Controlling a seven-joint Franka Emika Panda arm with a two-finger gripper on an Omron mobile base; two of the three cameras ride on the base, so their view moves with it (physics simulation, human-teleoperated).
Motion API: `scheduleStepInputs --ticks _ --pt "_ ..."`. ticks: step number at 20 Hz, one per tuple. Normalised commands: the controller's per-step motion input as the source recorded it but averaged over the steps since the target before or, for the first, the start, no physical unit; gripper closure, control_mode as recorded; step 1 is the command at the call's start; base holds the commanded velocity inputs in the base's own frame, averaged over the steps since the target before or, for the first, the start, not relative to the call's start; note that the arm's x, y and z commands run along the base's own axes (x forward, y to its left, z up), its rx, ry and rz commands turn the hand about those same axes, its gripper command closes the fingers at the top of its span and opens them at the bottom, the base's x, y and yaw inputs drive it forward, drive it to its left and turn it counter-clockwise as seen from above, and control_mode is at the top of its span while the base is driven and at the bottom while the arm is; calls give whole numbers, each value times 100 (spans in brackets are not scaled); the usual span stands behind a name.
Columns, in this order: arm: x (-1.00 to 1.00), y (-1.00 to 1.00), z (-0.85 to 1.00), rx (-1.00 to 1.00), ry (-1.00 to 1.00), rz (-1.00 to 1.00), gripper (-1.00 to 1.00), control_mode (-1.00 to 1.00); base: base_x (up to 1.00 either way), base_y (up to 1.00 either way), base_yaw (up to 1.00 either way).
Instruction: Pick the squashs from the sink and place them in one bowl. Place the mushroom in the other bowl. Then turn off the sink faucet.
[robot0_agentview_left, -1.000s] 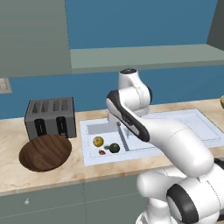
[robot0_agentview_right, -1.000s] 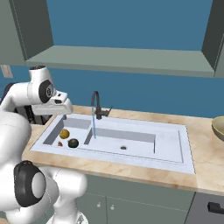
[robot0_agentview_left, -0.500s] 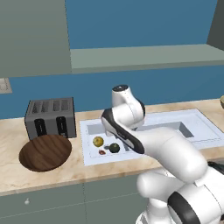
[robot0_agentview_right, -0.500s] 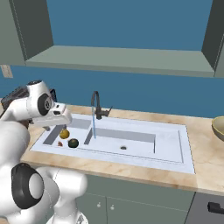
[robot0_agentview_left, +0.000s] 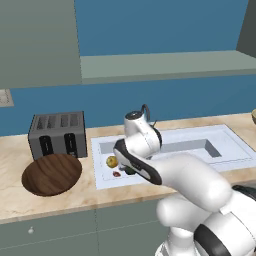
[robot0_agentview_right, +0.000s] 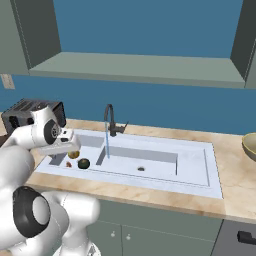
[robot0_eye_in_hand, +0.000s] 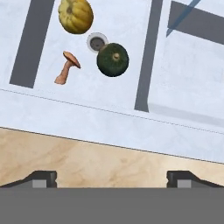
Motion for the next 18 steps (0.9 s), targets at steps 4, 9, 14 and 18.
scheduleStepInputs --ticks 4,9,14,18 --pt "7 14 -39 -3 0 2 -100 -100 0 0 0" --pt "27 14 -33 -2 0 0 -100 -100 0 0 0" --pt "55 3 -16 0 0 0 -100 -100 0 0 0" --pt "66 0 -17 0 0 0 -100 -100 0 0 0"
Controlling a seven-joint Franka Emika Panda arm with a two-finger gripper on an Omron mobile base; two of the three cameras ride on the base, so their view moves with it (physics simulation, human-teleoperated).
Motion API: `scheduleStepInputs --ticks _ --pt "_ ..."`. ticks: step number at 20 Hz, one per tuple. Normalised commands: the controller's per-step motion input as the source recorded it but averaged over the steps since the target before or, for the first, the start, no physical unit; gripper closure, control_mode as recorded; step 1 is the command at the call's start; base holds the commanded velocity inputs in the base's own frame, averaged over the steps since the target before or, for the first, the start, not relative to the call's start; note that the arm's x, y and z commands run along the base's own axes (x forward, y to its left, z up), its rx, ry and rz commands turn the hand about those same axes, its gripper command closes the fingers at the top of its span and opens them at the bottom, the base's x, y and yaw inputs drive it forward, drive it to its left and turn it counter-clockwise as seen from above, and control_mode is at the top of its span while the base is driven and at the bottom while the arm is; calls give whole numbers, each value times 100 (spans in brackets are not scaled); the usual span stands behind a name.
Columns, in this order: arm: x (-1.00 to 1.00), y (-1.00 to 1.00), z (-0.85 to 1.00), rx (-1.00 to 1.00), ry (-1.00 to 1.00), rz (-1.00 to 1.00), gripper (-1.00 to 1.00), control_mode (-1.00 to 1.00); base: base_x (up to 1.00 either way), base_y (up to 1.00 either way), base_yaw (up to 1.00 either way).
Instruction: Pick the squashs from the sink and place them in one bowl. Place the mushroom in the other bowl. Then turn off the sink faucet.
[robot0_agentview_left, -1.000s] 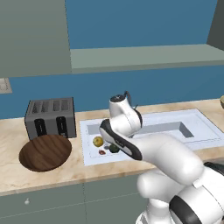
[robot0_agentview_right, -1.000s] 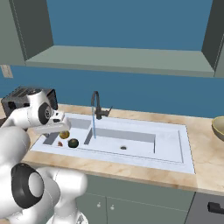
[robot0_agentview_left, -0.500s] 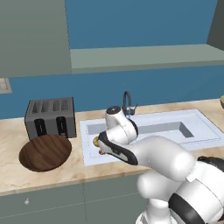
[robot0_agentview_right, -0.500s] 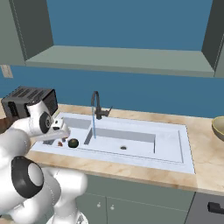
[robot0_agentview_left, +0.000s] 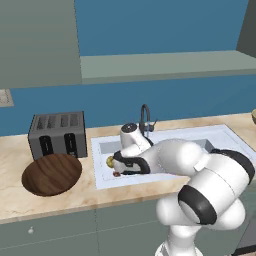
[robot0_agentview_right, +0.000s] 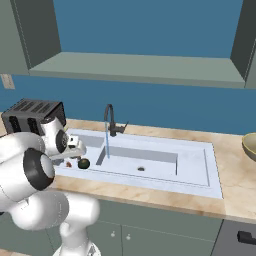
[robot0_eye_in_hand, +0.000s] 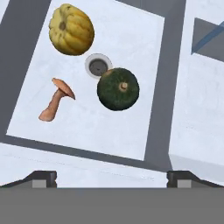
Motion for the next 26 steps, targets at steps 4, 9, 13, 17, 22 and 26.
scheduleStepInputs --ticks 4,9,13,17,22,26 --pt "59 0 -29 -5 0 0 -100 -100 0 0 0" --pt "27 0 -29 -8 -2 0 -100 -100 0 0 0" --pt "9 0 -20 -4 -2 0 -100 -100 0 0 0" --pt "8 0 -18 -1 0 0 -100 -100 0 0 0" --pt "1 0 0 0 0 0 -100 -100 0 0 0" --pt "15 0 -6 0 0 0 -100 -100 0 0 0"
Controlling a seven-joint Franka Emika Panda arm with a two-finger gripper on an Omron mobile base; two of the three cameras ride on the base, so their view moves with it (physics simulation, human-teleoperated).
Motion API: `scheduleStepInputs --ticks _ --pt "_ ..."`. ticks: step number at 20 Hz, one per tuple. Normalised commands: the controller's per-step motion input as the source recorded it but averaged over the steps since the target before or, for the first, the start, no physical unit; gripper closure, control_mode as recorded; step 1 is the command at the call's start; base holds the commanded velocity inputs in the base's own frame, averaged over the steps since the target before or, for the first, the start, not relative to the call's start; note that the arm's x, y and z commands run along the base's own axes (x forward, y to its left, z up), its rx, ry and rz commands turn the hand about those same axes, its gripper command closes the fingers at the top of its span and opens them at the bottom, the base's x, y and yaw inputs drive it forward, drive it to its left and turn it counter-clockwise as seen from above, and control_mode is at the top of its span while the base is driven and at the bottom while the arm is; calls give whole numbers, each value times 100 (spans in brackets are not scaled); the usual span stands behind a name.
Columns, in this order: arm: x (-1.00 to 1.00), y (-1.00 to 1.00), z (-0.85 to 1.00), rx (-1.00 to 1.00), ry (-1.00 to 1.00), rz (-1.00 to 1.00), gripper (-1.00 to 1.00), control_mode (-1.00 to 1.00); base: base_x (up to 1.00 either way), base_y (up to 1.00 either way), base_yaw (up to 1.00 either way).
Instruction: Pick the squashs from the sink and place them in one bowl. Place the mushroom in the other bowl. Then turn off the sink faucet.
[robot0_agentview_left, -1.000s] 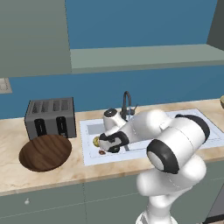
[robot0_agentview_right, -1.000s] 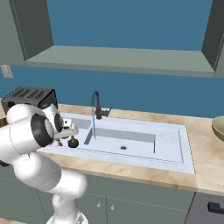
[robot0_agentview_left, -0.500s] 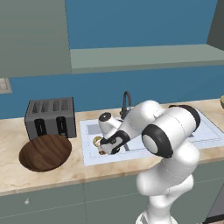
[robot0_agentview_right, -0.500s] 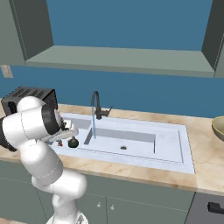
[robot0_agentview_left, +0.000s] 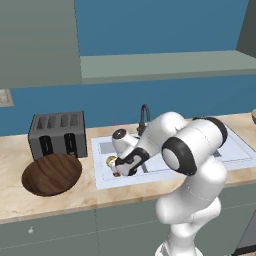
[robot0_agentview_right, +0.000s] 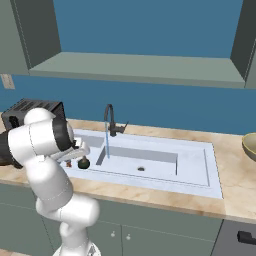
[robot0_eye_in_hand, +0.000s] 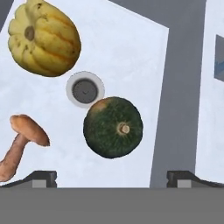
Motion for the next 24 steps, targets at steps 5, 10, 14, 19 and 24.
scheduleStepInputs --ticks 5,10,14,19,24 --pt "36 0 -21 0 0 0 -100 -100 0 0 0" --pt "23 0 -32 0 0 0 -100 -100 0 0 0" --pt "0 0 -17 1 0 0 -100 -100 0 0 0" --pt "0 0 -26 0 0 0 -100 -100 0 0 0" --pt "0 0 -40 0 0 0 -100 -100 0 0 0"
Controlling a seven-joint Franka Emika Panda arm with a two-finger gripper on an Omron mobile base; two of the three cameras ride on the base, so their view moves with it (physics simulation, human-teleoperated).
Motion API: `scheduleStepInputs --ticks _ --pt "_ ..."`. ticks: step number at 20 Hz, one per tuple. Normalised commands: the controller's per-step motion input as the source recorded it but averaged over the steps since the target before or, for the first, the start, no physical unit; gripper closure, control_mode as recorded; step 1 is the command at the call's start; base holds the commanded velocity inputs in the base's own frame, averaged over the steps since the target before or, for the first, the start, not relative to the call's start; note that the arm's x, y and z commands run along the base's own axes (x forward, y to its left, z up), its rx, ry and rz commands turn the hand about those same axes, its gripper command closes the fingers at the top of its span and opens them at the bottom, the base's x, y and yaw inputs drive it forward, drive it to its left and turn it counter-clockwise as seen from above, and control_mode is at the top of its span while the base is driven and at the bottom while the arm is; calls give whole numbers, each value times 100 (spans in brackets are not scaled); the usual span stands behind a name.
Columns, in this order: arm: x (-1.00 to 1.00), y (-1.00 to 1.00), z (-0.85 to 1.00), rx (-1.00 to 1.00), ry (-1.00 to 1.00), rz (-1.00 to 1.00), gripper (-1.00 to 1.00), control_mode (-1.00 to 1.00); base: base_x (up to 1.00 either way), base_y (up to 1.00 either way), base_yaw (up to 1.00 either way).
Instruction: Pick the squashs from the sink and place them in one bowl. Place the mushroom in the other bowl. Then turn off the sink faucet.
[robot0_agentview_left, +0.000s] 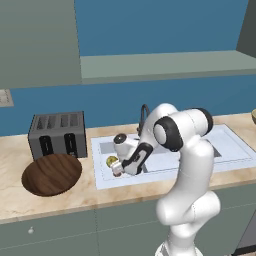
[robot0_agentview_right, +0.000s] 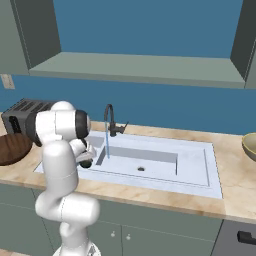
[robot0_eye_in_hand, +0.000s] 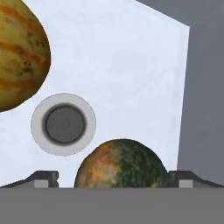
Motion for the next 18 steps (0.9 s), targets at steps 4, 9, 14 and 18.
scheduleStepInputs --ticks 4,9,14,18 --pt "0 0 -15 0 0 0 100 -100 0 0 0" --pt "-1 0 1 0 -2 0 100 -100 0 0 0" --pt "-22 10 59 0 -24 -1 100 -100 0 0 0" --pt "-38 22 100 0 -28 0 100 -100 0 0 0"
